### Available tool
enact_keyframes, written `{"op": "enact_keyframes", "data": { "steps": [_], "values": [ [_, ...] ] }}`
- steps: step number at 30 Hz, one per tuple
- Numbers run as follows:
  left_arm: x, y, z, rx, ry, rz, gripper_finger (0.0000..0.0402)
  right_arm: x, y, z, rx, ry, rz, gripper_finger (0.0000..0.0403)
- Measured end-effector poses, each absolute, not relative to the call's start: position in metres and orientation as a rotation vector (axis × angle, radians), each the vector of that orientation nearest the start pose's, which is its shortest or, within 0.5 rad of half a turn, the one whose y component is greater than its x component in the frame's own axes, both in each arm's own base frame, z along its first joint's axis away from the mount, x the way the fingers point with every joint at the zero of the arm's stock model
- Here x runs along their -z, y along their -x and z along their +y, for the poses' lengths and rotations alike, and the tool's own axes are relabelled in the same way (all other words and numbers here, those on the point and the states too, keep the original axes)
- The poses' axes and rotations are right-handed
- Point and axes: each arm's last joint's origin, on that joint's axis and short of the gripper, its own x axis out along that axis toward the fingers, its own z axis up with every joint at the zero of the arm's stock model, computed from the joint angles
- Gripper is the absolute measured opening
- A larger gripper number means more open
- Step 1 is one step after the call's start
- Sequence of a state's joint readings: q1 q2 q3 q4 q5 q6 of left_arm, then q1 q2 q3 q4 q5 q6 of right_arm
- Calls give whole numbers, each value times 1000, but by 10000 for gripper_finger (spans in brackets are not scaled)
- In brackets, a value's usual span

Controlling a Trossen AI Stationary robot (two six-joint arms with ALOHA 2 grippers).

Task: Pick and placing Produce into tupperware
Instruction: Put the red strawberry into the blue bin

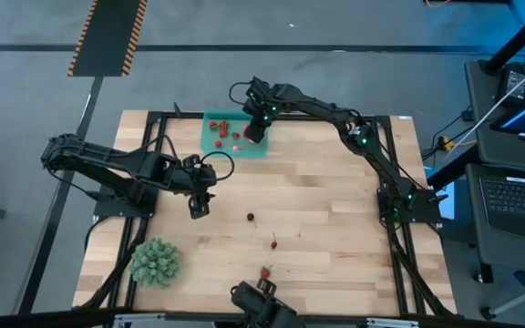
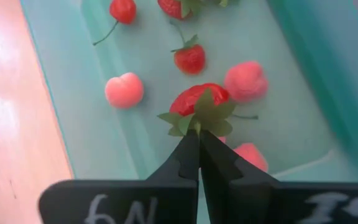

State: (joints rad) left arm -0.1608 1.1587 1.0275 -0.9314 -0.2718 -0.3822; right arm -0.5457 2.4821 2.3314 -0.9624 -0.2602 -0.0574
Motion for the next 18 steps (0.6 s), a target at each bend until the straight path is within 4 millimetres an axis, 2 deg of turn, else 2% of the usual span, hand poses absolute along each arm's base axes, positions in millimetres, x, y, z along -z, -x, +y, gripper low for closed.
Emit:
{"op": "enact_keyframes", "data": {
  "steps": [10, 18],
  "values": [
    [-289, -210, -26, -296, 118, 1001, 190, -171, -455, -267, 230, -471, 1075, 4],
    [-289, -210, -26, -296, 118, 1002, 190, -169, -455, -267, 230, -474, 1082, 4]
  ]
}}
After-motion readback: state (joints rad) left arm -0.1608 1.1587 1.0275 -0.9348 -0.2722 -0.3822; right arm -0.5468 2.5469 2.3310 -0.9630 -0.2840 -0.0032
